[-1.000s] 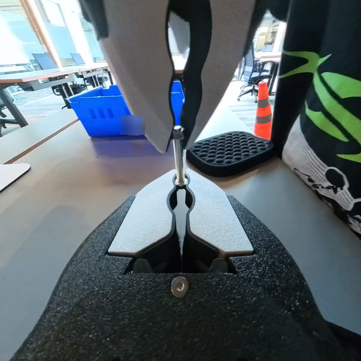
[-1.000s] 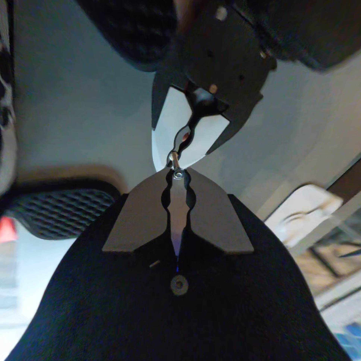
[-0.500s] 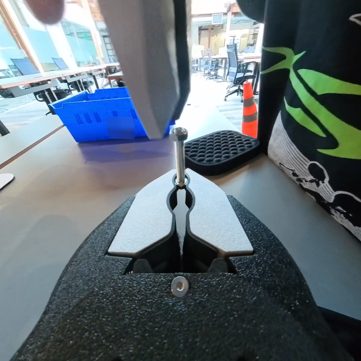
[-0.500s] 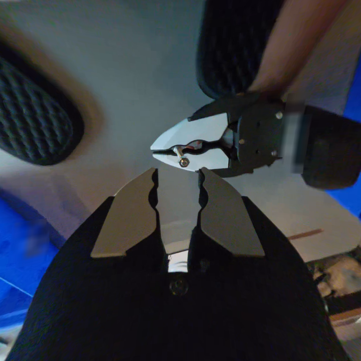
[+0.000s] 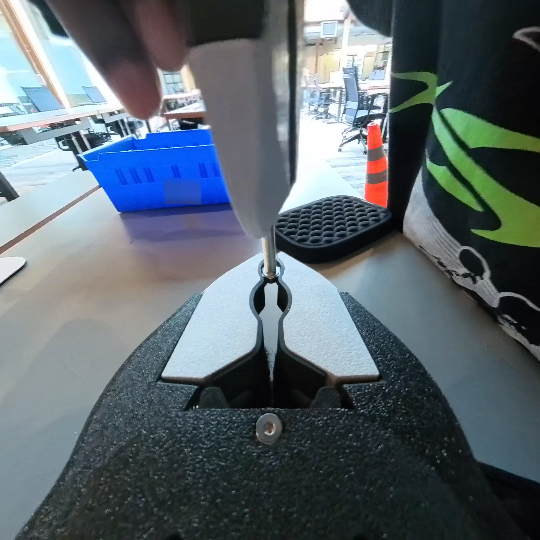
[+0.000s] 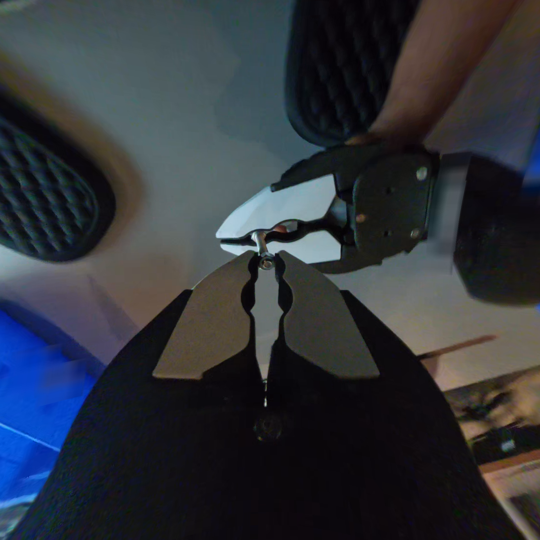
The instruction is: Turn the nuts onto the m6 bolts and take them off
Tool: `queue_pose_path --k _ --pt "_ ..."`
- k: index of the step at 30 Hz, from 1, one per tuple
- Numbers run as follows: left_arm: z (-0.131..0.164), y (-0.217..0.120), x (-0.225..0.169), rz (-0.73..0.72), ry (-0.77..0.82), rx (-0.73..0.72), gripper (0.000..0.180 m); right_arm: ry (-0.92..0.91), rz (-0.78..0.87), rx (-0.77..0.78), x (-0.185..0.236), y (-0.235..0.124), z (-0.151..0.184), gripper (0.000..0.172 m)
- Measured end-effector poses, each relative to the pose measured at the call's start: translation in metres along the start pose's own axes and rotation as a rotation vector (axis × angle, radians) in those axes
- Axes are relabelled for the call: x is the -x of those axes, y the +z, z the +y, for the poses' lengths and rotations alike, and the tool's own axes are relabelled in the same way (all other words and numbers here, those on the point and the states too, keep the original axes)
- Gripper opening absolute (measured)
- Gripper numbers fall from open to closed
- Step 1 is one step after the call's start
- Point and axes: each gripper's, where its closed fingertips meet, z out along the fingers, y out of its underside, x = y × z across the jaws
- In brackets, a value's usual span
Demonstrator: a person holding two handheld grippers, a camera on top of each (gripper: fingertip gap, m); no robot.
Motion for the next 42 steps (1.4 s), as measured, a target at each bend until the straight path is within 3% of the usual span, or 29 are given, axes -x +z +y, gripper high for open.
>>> queue_pose_path --k 6,8,10,12,13,15,16,21,25,29,33,39,42 --pt "0.001 0.001 0.006 -0.055 -0.004 0.009 0.002 0.815 0.026 0.08 0.006 0.0 0.008 0.01" --pt "0.002 0.002 0.007 -0.065 0.002 0.018 0.002 0.961 0.018 0.058 0.008 0.0 0.007 0.01" --pt "0.002 0.002 0.007 -0.068 0.005 0.018 0.002 0.985 0.027 0.061 0.008 0.0 0.008 0.01" --pt "0.001 0.001 0.007 -0.061 0.002 0.008 0.002 0.927 0.046 0.051 0.005 -0.002 0.006 0.016" --pt "0.001 0.001 0.006 -0.055 0.005 0.007 0.002 0.867 0.056 0.029 0.002 -0.004 0.004 0.033" --pt "0.001 0.002 0.004 -0.046 0.009 0.009 0.002 0.675 0.058 -0.006 -0.002 -0.009 0.0 0.053" --pt "0.001 0.002 0.004 -0.04 0.009 0.009 0.002 0.552 0.068 -0.018 -0.004 -0.013 -0.001 0.054" --pt "0.0 0.001 0.001 -0.017 0.01 0.005 0.002 -0.03 0.016 -0.002 0.003 -0.015 0.002 0.039" --pt "0.0 0.001 0.0 -0.005 0.01 0.002 0.002 -0.21 -0.029 0.015 0.002 -0.005 0.002 0.031" --pt "0.0 0.001 0.0 -0.002 0.004 -0.001 0.002 -0.276 -0.006 0.021 0.0 0.001 -0.002 0.011" --pt "-0.001 0.0 0.003 -0.022 -0.002 -0.006 0.002 -0.021 0.036 0.03 0.0 0.0 0.003 0.011" --pt "0.002 0.003 0.007 -0.064 0.009 0.017 0.002 0.71 0.092 0.089 0.008 0.001 0.007 0.011" --pt "0.003 0.004 0.006 -0.064 0.021 0.031 0.002 0.843 0.121 0.052 0.008 0.002 0.006 0.013"
